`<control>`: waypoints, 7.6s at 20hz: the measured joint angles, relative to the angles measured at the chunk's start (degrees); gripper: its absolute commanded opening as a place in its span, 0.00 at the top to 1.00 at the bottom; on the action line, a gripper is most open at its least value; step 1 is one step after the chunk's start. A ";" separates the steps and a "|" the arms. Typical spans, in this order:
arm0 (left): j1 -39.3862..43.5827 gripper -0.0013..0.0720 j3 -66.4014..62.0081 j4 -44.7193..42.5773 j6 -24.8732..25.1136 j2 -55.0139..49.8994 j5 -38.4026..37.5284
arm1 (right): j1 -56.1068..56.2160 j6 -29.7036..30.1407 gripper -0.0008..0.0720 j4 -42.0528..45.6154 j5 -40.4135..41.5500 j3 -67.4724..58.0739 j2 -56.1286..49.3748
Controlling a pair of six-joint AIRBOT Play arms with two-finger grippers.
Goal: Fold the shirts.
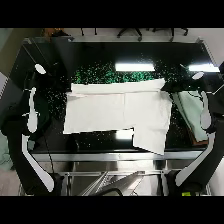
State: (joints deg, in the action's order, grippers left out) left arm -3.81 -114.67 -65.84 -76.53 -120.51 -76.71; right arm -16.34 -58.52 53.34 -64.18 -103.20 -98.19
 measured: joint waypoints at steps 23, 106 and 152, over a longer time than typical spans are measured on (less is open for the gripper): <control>-9.75 0.96 59.36 12.31 4.42 27.23 1.42 | -21.31 -12.33 0.43 6.36 -14.78 47.52 43.39; 10.01 0.96 6.45 12.44 -5.53 10.40 -5.01 | -4.63 2.97 0.97 -10.71 -7.39 24.55 18.27; 8.72 0.96 -0.31 41.66 5.07 30.27 -12.83 | 35.08 -3.91 0.10 -20.70 7.58 4.07 9.31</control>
State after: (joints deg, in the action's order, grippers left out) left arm 4.91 -114.98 -24.18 -71.46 -90.24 -89.54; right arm 18.74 -62.43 32.64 -56.60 -99.13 -88.88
